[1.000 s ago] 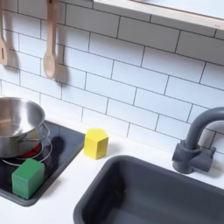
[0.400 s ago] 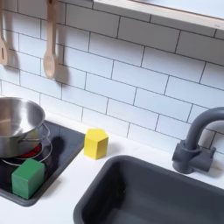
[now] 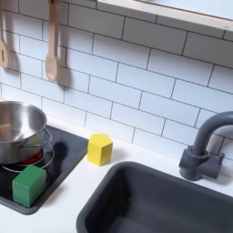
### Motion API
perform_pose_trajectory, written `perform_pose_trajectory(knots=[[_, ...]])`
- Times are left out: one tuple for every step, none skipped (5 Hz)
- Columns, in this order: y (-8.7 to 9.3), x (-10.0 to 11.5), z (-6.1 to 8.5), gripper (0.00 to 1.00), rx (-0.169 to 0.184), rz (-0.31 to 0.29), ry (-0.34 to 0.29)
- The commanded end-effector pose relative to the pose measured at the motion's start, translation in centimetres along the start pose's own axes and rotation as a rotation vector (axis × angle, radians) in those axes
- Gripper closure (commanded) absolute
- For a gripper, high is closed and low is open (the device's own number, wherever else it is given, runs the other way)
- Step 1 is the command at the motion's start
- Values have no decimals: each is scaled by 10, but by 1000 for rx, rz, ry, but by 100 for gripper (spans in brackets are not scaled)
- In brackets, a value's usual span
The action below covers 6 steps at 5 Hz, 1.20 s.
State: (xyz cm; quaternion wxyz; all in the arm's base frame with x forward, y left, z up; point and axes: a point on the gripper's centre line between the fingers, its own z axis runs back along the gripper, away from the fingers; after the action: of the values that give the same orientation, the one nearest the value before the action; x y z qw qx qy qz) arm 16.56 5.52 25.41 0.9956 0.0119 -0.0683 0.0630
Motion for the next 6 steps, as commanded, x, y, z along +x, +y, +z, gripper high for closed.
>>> perform_pose_trajectory(knots=[[-5,32,-3,0,1,-7,3],[-7,43,-3,0,3,-10,5],[-7,53,-5,0,4,9,7],[-7,61,-9,0,6,26,17],[-8,66,-14,0,-7,31,19],[-10,75,-15,0,9,31,15]])
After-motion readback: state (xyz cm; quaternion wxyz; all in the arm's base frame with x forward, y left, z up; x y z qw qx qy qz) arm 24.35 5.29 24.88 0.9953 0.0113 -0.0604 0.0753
